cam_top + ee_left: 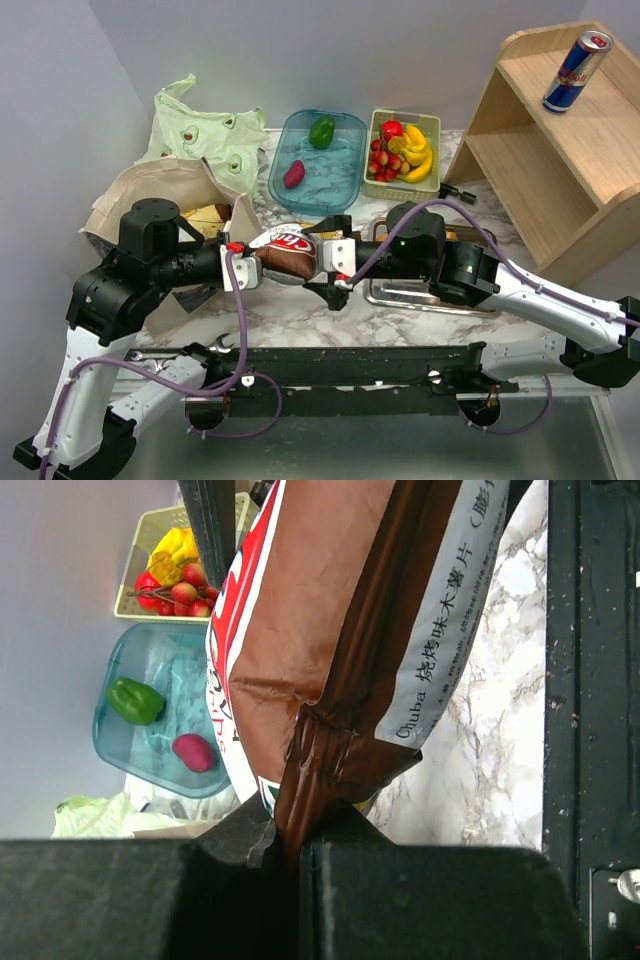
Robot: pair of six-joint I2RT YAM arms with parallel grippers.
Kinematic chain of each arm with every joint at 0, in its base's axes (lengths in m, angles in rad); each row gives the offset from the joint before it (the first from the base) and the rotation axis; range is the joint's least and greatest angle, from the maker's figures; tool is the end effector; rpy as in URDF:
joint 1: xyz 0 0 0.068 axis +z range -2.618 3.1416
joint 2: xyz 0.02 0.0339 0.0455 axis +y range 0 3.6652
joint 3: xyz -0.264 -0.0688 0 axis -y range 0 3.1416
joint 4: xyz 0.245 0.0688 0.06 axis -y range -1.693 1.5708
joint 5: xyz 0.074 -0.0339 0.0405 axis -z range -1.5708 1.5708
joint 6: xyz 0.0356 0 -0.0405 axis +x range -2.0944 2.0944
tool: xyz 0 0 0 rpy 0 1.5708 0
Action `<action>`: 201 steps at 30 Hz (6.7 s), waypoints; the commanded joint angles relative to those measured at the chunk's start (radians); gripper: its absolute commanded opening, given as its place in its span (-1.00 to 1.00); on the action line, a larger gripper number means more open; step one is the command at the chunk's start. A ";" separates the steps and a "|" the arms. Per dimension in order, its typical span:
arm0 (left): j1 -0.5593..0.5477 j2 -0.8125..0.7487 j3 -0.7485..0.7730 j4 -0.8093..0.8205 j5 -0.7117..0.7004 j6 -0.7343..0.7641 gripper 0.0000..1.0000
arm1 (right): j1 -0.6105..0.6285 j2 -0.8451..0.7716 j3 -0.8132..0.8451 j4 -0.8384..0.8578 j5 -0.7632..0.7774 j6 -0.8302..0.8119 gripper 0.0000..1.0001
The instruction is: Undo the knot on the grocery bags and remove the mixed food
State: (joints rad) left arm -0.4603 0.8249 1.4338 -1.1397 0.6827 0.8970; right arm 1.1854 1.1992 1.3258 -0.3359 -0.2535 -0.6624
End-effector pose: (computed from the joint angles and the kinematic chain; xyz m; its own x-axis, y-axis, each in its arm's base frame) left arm 0.0753 -0.0624 0.4453 0.3673 0.4947 -0.7877 0.8736 0.1072 0.4747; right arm 0.0916 0.2496 0.4274 0.5468 -0.2358 -0.8034 -0.8281 -0.0107 -0.5605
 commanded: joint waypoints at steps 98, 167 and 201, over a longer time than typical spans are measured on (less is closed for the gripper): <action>0.264 0.222 0.076 0.423 0.105 -0.663 0.66 | -1.355 0.188 -0.299 0.498 -0.306 -1.151 -0.81; 0.742 0.600 -0.395 0.456 -0.220 0.333 0.93 | -0.981 0.032 0.045 -0.395 -0.379 -0.266 1.00; 0.761 0.261 0.312 0.000 0.309 -0.131 -1.00 | -0.872 0.102 0.267 -0.210 -0.630 0.280 1.00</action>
State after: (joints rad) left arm 0.3737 1.0962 1.6527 -1.1469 0.7834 0.8688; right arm 0.2436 1.2835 1.5043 -0.6270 -0.8227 -0.5323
